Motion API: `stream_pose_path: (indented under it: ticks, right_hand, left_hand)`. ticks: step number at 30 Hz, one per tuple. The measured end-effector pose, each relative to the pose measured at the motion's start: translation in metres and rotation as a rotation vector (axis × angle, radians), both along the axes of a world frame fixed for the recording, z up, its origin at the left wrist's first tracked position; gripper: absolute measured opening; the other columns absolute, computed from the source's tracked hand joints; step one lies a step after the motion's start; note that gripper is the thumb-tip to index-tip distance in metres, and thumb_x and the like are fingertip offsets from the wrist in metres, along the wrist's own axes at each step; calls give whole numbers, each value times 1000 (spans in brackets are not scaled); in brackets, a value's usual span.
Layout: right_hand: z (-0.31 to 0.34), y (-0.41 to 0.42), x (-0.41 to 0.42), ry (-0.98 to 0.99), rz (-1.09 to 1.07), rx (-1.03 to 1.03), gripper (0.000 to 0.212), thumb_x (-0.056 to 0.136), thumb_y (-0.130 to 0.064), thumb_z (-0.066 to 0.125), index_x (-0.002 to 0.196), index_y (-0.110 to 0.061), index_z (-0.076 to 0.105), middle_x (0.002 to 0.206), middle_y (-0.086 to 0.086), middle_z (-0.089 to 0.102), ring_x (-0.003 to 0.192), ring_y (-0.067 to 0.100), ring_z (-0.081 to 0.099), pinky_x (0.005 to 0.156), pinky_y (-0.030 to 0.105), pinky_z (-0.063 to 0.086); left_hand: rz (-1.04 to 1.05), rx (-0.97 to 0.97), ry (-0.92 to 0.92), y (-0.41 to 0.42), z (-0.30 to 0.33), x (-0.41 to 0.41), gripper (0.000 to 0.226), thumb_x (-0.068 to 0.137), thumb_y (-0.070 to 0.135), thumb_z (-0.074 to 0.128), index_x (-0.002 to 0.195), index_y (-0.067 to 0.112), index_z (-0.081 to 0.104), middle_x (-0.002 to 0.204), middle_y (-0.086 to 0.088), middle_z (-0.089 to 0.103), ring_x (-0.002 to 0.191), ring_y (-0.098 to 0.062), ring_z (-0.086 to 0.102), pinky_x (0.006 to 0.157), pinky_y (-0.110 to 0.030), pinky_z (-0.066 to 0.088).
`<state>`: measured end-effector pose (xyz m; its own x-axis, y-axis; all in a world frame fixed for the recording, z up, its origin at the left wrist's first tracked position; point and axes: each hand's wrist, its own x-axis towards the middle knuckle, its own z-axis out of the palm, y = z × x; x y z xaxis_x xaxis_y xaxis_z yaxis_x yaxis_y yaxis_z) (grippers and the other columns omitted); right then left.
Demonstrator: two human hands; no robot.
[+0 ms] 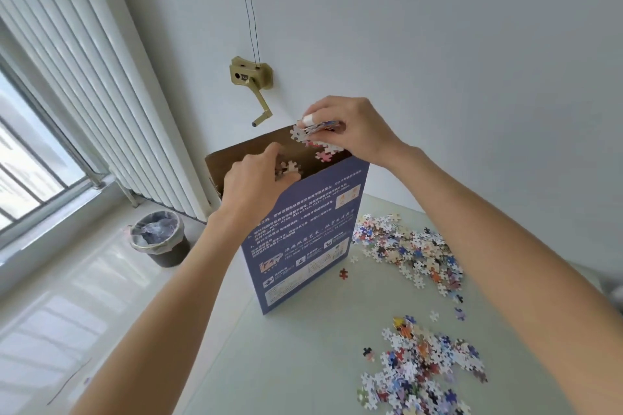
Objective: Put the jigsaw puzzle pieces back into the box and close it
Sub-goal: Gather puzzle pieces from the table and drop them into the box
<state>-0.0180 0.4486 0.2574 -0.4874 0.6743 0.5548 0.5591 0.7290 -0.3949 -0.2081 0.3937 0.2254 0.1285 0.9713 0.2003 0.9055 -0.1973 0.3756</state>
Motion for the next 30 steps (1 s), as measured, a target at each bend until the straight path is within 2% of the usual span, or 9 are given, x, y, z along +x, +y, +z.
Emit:
stream_pose_path:
  ticks: [2,5,7,9,13,15,19,26,30]
  right_hand:
    - [-2,4,-4,-106,55,17,24,79,-14,72,103,-12,71,105,2,67,92,8,60,79,18,48]
    - [-6,10,-8,-199,103,-20,24,80,-10,70,103,-14,71,107,2,66,93,8,59,80,12,45]
    - [-9,13,-10,-251,128,-46,24,80,-9,70,103,-15,72,105,3,66,92,11,61,81,17,47]
    - [-12,16,-13,-284,125,-104,24,79,-9,71,102,-15,72,101,2,66,90,13,62,81,22,47]
    - [-10,17,-18,-311,89,-241,24,81,-12,69,104,-18,71,98,-4,68,87,3,59,80,16,44]
    - [-9,16,-21,-356,88,-292,23,83,-16,68,105,-20,70,101,-6,70,91,4,61,83,21,46]
    - [-12,15,-26,-433,75,-364,22,84,-25,67,105,-21,69,100,-4,70,91,9,61,83,30,48]
    - [-11,6,-22,-329,-32,-385,14,83,-24,68,95,-18,72,90,-9,69,84,6,62,86,35,49]
    - [-21,-24,-17,-120,-125,-180,13,88,-24,61,95,-19,71,91,-6,71,83,6,64,77,34,53]
  left_hand:
    - [-2,1,45,0,2,-1,43,87,52,55,121,25,51,107,0,67,89,-25,63,65,-30,46]
    - [-15,43,51,0,5,-4,28,87,48,56,108,30,61,97,5,69,84,-18,63,60,-26,44]
    - [-20,53,47,-1,5,-5,17,89,42,57,99,32,66,91,6,70,78,-17,62,58,-26,44]
    - [-22,67,47,-3,3,-5,14,90,39,57,94,34,69,86,5,70,74,-18,61,59,-27,47]
    - [-54,71,-6,-8,0,-6,14,90,37,58,95,34,70,82,9,70,73,-13,63,59,-25,48]
    - [-75,73,-30,-10,-1,-6,12,88,36,61,95,34,70,83,13,71,76,-9,64,61,-23,49]
    - [-86,100,-56,-12,-5,-6,11,85,31,65,94,31,71,84,12,72,78,-8,65,68,-29,54]
    - [-83,161,-19,-13,-9,-5,13,88,30,60,98,30,68,87,12,71,80,-12,66,70,-32,54]
    - [-99,456,-22,-28,-9,1,15,90,24,56,98,21,68,82,5,70,71,-18,66,58,-35,54]
